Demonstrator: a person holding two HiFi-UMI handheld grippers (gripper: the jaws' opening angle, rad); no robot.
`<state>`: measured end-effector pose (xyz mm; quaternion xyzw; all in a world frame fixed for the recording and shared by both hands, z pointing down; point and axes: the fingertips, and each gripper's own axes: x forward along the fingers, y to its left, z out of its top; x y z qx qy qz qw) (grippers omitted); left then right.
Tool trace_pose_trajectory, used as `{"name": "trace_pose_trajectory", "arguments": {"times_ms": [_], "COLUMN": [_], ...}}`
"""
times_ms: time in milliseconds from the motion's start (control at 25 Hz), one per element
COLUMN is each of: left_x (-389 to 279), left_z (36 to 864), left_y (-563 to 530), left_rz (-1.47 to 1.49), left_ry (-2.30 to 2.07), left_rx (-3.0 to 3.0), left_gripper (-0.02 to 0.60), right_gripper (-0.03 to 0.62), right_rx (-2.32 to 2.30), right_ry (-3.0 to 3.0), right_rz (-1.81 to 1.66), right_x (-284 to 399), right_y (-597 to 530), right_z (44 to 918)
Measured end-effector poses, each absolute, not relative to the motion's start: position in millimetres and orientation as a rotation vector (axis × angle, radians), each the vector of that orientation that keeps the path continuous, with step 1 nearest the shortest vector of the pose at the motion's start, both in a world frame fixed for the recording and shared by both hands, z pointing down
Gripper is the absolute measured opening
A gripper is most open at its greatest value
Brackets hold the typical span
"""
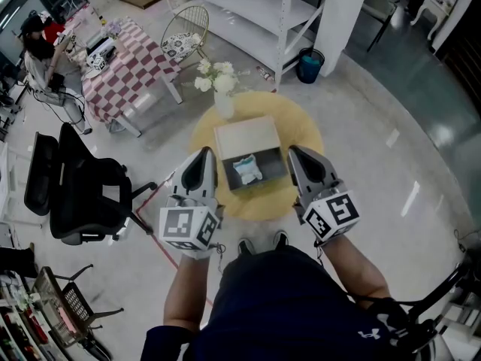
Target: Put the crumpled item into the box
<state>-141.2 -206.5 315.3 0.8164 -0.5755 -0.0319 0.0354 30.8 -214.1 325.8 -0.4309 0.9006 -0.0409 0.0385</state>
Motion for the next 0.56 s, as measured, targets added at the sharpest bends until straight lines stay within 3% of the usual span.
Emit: {"name": "trace_pose_trajectory", "arguments": {"times_ms": [560], "left_x": [-129.3], "left_z": [319.0], "left_y": [-216.8], "left_rz": [-0.077], "left_ry": [-1.771], "left_rx": [2.499], "left_gripper": [0.018], "right_gripper": [0.002], "right_rx": [-1.313], "right_ry": [2.762], "right_rz": [-0.137], "right_x": [42.5], "right_y": [-225.5], "right_z": [327.5]}}
